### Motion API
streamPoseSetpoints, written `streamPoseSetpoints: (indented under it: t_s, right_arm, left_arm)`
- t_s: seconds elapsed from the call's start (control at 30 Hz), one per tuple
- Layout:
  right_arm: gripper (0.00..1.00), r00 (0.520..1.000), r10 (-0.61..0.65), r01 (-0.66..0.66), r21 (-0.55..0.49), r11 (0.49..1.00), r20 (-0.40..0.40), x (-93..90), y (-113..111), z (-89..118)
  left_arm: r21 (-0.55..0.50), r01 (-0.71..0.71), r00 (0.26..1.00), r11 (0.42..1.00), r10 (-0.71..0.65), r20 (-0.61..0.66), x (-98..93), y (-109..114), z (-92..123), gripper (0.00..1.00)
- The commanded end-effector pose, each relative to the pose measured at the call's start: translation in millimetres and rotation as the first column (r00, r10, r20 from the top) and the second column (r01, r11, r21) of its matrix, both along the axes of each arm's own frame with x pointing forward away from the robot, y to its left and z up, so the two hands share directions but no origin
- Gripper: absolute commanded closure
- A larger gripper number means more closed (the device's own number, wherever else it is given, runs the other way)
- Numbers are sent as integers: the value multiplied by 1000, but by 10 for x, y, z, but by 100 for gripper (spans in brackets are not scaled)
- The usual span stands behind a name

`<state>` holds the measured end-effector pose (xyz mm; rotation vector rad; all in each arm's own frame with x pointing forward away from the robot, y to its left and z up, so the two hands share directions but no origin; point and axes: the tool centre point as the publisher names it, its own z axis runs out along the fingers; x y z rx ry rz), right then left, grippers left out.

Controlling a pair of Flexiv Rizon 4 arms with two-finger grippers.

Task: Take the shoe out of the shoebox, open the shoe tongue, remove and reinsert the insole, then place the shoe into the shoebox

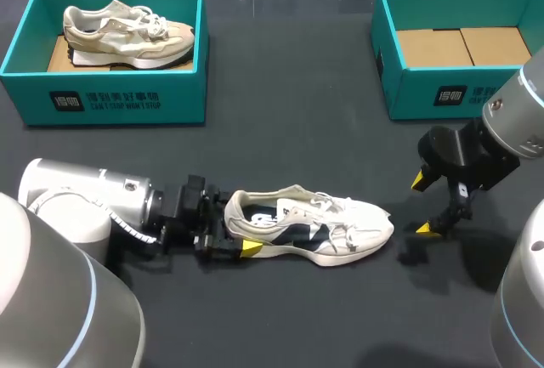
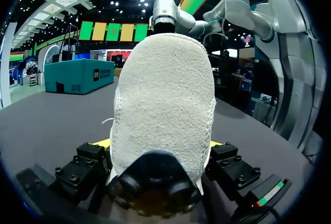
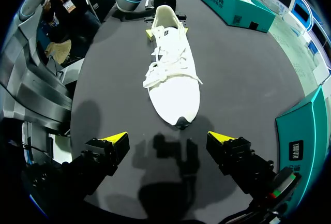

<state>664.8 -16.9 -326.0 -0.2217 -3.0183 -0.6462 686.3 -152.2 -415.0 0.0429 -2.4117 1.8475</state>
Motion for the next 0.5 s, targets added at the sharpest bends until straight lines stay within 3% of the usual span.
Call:
streamPoseSetpoints:
  t_s: [0.03,0.2,0.33,0.5]
  right_arm:
    - [0,997,-71,70,-54,996,-30,11,210,86]
    - [0,994,-104,99,-131,986,-35,-6,535,296]
    - [0,977,-205,193,-174,966,-56,23,688,456]
    - [0,928,-369,342,-266,901,-56,37,930,744]
  left_arm:
    - [2,-1,1000,1000,1,0,6,-2,0,100]
    - [2,-1,1000,1000,1,0,6,-2,0,100]
    - [2,-1,1000,1000,1,0,6,-2,0,100]
    - [2,-1,1000,1000,1,0,6,-2,0,100]
